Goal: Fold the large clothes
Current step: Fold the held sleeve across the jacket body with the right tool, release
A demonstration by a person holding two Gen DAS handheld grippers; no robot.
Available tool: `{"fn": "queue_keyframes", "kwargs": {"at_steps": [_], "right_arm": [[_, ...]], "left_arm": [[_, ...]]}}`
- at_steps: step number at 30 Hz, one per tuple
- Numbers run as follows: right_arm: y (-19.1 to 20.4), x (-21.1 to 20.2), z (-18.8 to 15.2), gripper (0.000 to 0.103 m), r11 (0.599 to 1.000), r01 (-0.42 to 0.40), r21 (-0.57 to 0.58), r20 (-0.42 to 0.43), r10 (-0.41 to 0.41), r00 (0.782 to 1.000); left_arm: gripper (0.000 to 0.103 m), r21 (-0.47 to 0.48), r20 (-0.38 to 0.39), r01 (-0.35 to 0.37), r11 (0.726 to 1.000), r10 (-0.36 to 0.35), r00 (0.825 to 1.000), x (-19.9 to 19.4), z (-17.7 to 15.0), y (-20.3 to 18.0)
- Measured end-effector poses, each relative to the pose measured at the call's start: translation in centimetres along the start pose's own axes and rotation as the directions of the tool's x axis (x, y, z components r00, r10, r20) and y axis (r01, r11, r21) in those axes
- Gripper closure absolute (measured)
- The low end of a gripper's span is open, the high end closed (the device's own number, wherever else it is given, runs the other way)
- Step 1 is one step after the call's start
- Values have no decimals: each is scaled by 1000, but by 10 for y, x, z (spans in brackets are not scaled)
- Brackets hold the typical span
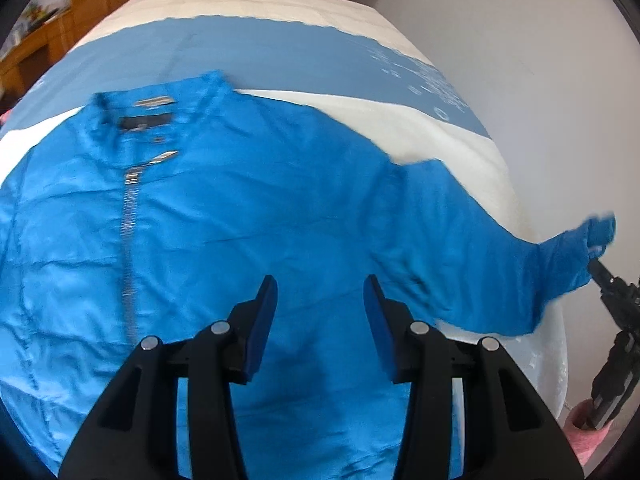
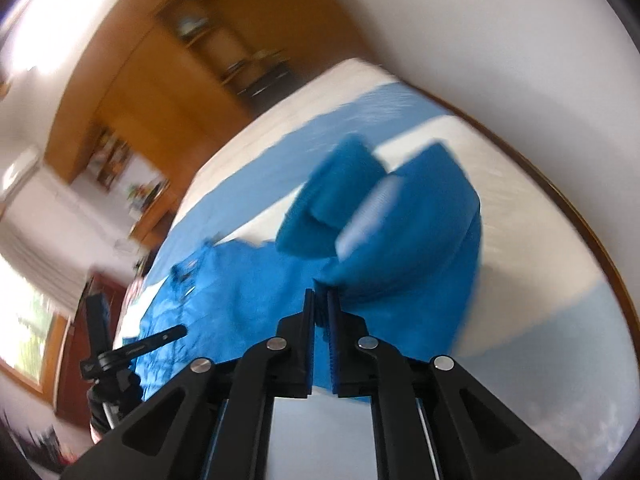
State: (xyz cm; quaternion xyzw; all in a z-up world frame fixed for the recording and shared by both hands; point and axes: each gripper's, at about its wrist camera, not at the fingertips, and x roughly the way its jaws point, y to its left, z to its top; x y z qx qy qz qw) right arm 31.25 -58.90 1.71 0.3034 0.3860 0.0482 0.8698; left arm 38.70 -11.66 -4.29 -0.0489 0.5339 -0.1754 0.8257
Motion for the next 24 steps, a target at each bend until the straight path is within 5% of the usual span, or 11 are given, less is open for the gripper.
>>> {"fn": "queue_keyframes", "kwargs": {"at_steps": [6,10,11,14,15,19,24], "right_arm": [[93,70,4,103,980,-61,-189,-103,42,994],[120,95,-1,103,968,-91,-234,-160,54,986],[118,93,-3,100,968,-71,-242,-155,33,987],[101,82,-6,62,962,69,-263,-108,-101,989],[95,79,-7,49,953,135,-272,-87,-164,983],[75,84,-17,40,905,274,-325,-96,-320,942],[62,123,-34,27,817,406,-410,-138,-495,858]], "left_arm": [[59,-85,10,-33,996,34,999,-14,-2,50],[59,-120,17,-30,992,32,999,-15,-7,71],[59,-127,16,-25,992,27,1000,-16,-10,76],[58,-139,16,4,990,-2,1000,-14,-12,84],[58,-142,16,10,990,-8,1000,-9,-11,80],[55,-130,17,27,991,-25,1000,-3,-10,76],[55,-124,11,31,992,-30,999,-1,-12,73]]}}
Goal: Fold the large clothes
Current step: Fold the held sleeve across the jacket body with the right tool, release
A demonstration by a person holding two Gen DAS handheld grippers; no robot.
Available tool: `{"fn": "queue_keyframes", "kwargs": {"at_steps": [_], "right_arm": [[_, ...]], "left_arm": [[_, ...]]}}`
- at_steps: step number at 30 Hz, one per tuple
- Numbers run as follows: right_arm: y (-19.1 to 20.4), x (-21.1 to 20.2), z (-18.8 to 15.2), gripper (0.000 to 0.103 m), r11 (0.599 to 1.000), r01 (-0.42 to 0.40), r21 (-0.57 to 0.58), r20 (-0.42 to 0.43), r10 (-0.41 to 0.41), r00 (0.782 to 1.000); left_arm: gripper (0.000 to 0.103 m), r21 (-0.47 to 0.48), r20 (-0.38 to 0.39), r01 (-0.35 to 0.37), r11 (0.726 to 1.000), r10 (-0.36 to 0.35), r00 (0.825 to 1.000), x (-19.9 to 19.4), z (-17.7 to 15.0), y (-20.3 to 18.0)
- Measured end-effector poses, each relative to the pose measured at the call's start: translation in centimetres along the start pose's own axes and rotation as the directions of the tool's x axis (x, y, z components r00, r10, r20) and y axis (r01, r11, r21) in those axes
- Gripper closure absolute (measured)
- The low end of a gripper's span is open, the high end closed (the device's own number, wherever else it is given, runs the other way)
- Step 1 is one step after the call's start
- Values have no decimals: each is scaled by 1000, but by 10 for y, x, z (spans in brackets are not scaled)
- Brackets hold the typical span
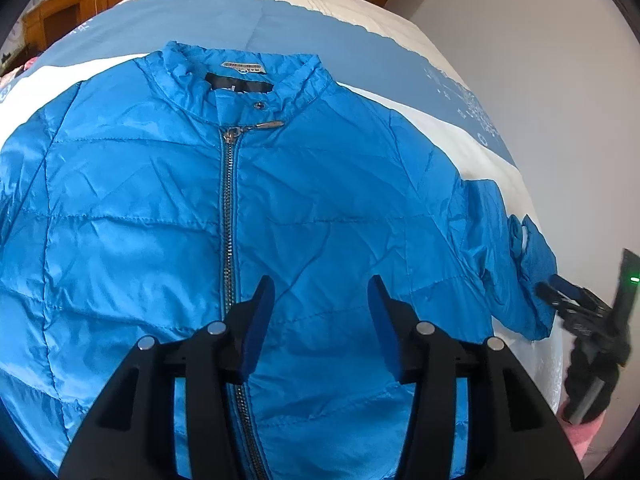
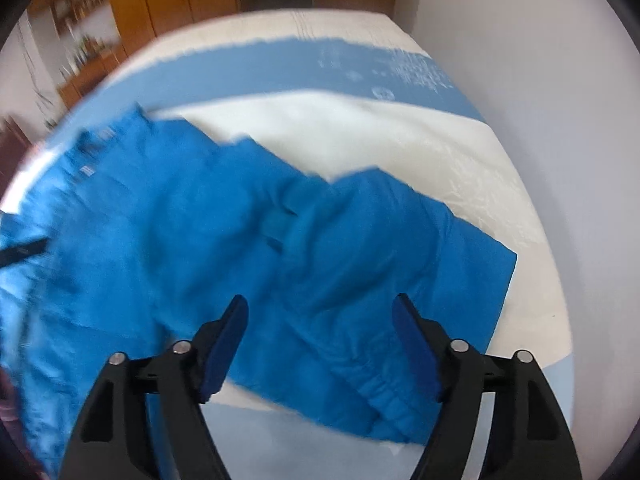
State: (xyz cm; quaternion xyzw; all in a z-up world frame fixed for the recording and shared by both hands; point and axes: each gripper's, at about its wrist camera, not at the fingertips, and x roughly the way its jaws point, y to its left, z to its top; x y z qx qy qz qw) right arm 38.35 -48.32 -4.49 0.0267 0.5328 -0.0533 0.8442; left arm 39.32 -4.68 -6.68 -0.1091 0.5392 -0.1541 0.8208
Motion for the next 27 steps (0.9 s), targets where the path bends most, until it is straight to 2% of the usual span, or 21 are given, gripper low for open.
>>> {"fn": "queue_keyframes", "kwargs": {"at_steps": [2,4,5,6,7,8,12,13,14,16,19,23,25,27], "right_arm": [[-4,19,-1,28,1000,11,17,-49,-10,999],[-17,35,-4,38,999,-3,55,-62,6,998],[-24,35,-5,49,996,-27,82,-55,32,998],[-31,33,-5,68,992,-55,118,-50,61,997],[-40,29,-7,79,986,-75,152,-42,82,996],[-46,25,-7,94,979,-100,175,-35,108,994],[-69,2,-7,97,924,-273,268,41,272,961],[-70,-6,-6,97,908,-318,272,69,311,948],[-67,-16,-2,97,886,-380,264,106,365,925],[-52,-32,7,97,867,-444,226,140,422,896],[-21,-44,22,97,865,-480,150,158,458,875],[36,-47,42,97,833,-552,40,156,540,827],[64,-44,48,97,826,-564,-4,138,559,818],[90,-36,53,97,828,-560,-36,106,560,821]], "left_arm": [[54,2,10,-10,1000,10,1000,-2,0,0],[53,8,14,-18,1000,18,1000,-2,2,1],[53,10,15,-20,1000,20,1000,-2,2,2],[53,11,12,-26,1000,26,1000,-2,2,3],[53,10,8,-32,999,32,999,-1,3,4],[53,9,3,-42,999,42,999,1,3,6],[53,6,-15,-67,998,67,998,9,4,10],[53,9,-18,-68,998,68,998,11,4,10],[53,10,-18,-69,998,70,997,12,4,10],[53,16,-14,-75,997,75,997,10,4,9],[53,28,7,-105,994,105,994,5,4,8],[53,27,17,-94,995,94,995,-6,7,11],[53,35,24,-97,995,96,995,-11,8,12],[53,31,23,-94,995,93,995,-14,9,16]]}}
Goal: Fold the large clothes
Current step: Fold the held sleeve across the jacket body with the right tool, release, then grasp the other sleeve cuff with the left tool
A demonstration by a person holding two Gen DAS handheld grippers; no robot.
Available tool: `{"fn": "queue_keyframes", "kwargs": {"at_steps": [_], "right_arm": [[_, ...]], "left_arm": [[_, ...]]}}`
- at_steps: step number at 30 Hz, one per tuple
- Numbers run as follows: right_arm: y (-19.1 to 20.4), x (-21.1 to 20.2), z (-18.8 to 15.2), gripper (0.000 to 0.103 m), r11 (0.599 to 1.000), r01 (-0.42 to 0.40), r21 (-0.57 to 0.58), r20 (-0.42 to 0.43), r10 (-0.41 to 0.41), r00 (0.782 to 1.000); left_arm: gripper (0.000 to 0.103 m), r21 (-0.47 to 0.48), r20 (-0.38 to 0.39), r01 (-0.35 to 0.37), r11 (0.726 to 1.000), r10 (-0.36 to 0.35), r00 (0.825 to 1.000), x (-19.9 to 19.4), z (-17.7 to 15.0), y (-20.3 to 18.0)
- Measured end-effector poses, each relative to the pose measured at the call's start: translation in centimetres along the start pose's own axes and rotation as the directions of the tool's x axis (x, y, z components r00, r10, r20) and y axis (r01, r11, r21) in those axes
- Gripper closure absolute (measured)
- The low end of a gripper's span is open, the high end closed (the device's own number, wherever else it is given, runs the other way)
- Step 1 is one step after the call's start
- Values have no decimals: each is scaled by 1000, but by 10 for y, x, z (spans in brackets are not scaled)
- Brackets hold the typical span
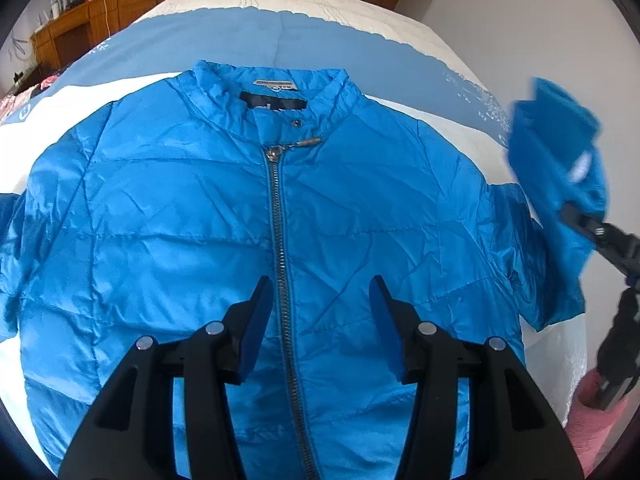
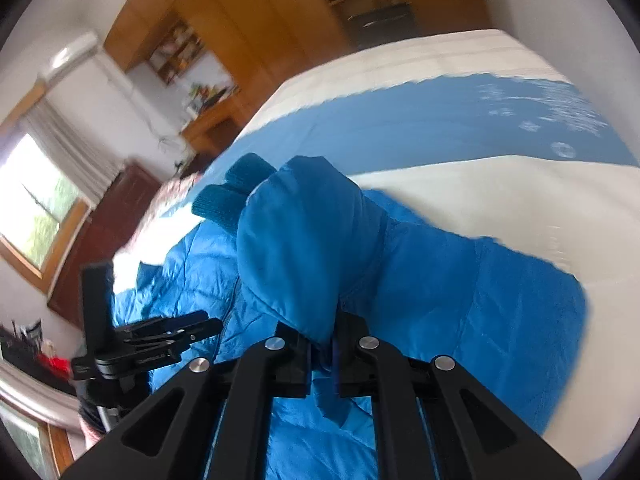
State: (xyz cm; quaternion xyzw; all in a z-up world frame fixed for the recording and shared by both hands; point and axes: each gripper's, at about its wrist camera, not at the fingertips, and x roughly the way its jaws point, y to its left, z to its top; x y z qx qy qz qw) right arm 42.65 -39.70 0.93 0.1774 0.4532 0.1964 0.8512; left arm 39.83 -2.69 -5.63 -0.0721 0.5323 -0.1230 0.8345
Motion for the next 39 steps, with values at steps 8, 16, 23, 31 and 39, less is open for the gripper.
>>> {"fn": "queue_keyframes", "kwargs": {"at_steps": [8,16,23,31,39], "right_arm": [[34,79,-18,96,996,-17,-93,-167,1,986],[40,63,-29,70,985,-121,-124,-210,93,973],[-36,-17,-14,68,989,136,52,-39,-134,990],[-137,-64,-15,66,932,206,297,30,-225,974],[-148,-64,-17,66,937,83,339,63,-111,992]], "left_arm": [[53,-80,15,31,996,-30,999,-8,6,28],[36,-138,8,138,981,-138,990,-5,9,22],[34,-136,-50,151,979,-159,986,20,19,-4],[63,-99,-106,110,989,-120,987,60,28,-41],[95,-136,55,74,988,-67,996,21,25,-20]]}}
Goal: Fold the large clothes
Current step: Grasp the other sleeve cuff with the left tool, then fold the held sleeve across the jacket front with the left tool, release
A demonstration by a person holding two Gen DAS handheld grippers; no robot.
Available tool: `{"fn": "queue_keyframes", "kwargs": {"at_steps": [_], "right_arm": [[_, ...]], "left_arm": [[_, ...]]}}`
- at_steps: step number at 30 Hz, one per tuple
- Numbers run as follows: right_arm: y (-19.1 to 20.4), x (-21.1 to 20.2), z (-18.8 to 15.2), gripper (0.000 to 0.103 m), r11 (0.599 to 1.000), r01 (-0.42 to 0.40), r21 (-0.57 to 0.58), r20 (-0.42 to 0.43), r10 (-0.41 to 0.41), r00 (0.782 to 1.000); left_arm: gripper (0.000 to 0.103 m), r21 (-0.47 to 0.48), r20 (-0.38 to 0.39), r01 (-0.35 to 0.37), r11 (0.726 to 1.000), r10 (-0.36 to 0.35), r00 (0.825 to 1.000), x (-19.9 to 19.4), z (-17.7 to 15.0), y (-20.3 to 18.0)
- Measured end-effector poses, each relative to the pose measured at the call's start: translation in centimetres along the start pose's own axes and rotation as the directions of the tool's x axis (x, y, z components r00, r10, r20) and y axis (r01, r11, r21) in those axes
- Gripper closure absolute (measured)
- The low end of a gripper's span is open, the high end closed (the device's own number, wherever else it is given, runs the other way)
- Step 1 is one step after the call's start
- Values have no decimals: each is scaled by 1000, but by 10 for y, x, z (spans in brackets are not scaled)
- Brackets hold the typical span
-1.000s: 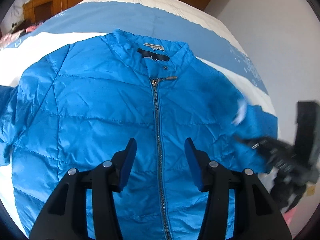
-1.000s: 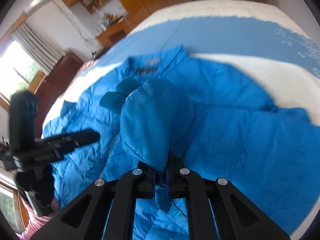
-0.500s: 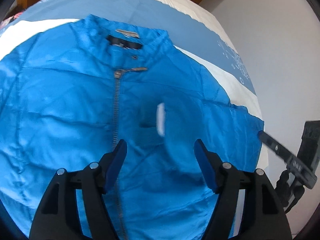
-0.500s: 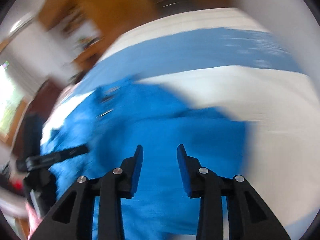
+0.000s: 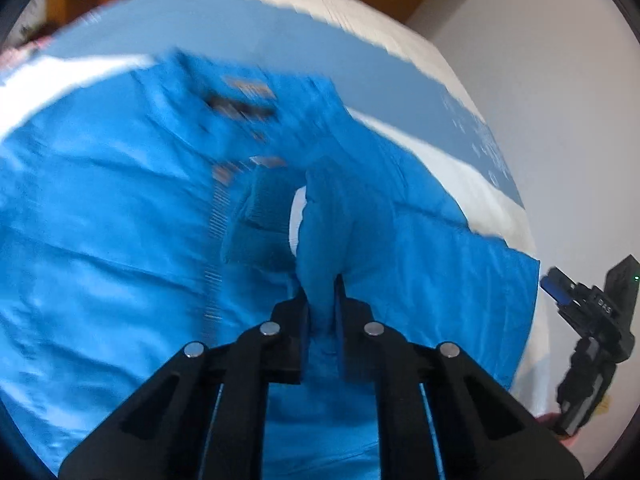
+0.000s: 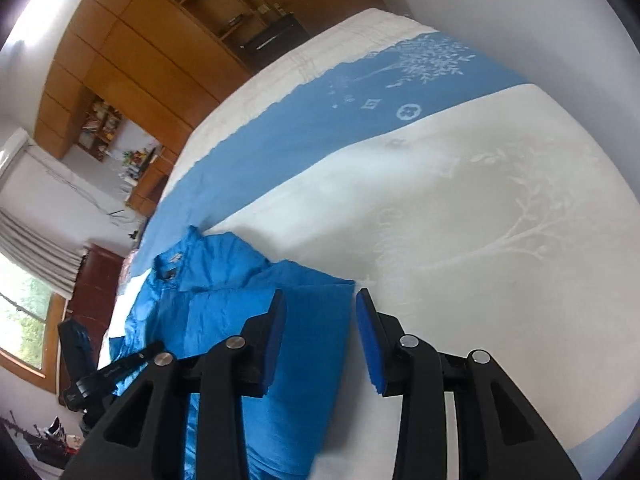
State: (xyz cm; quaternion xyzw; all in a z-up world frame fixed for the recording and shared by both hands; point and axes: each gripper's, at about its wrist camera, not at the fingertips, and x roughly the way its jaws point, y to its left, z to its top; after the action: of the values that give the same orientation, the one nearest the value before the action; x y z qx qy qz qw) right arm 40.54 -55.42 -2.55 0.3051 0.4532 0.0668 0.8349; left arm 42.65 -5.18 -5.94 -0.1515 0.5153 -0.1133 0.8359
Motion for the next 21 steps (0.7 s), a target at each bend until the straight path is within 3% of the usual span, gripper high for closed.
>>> {"fn": "queue_keyframes", "kwargs": {"at_steps": [5,9,15,21], "right_arm": [[29,15,-10,66,991,-112,-71,-62,108,992],[61,39,-27,66,978,-145,-147,-137,125,983],[91,64,-48,66,960,-139,-243,-178,97,979],[88,85,-61,71,963,-78,-257,-230,17,973]], "left_arm": [[95,-11,118,-79,997,80,990,-46,6,33],[95,-53,159,-168,984,174,972,-66,9,65],[95,-128,136,-232,964,249,959,-75,10,111],[93,-123,66,-298,947,307,949,-47,6,136]]}}
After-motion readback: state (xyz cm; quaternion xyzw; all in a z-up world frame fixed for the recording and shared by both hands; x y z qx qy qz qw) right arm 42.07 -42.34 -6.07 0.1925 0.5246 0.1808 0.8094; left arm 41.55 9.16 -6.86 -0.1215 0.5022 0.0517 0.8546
